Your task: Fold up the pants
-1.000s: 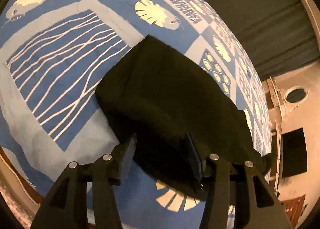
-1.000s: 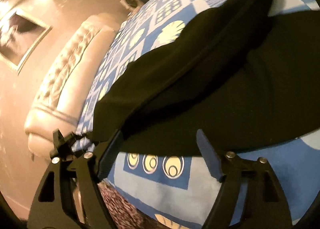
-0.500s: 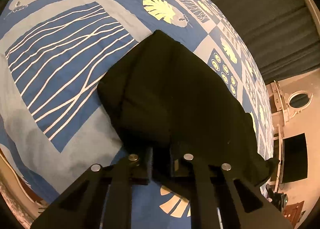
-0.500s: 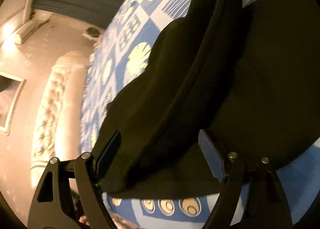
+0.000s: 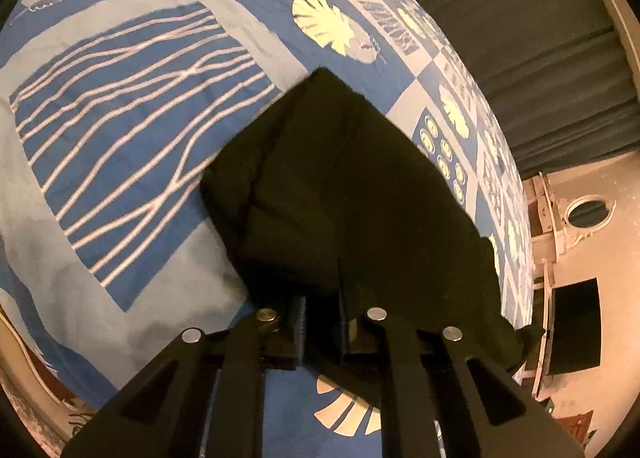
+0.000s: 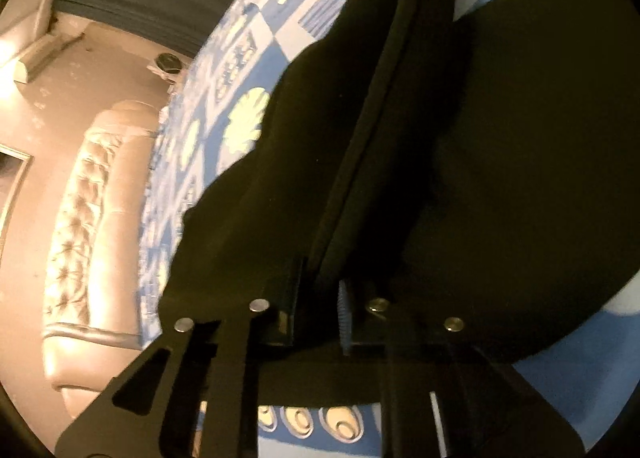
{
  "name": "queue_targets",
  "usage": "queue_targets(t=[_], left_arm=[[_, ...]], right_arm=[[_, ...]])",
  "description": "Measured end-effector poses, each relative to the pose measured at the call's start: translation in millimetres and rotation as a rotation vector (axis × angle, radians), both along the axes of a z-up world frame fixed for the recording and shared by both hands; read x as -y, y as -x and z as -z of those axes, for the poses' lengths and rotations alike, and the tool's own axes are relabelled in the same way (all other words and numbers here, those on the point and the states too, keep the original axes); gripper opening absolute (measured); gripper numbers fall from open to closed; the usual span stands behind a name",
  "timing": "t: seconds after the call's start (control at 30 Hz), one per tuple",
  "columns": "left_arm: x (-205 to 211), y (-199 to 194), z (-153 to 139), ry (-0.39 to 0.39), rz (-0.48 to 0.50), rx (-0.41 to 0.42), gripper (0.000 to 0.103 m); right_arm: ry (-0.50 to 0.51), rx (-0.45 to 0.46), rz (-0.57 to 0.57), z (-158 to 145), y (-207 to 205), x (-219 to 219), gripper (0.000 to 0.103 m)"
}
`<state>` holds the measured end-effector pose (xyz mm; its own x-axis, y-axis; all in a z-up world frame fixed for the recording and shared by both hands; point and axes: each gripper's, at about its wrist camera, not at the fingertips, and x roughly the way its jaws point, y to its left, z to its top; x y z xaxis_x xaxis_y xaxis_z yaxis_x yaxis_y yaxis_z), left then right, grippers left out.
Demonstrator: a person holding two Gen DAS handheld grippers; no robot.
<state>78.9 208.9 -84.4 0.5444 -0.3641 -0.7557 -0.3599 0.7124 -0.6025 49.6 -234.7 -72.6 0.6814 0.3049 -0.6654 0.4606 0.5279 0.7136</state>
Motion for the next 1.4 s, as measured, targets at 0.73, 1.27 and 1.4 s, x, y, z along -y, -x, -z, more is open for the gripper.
queue_targets(t=[0.73, 1.27, 1.4], left_arm=[[-20.8, 13.1, 0.0, -0.070, 0.024, 0.053, 0.014], [-11.7, 42.3, -47.5, -0.210, 0.041, 0.133, 0.042], [13.1, 37.8, -66.7, -0.189, -0.006, 0.191, 0.080]], right_arm=[[-0.115, 0.072, -0.062, 20.7, 46.1, -22.1, 0.022], [-0.111, 0.246, 0.367, -36.5, 115.3, 190.8, 0.075], [-0.073, 0.226, 0.416, -29.4, 94.6, 246.0, 0.075]])
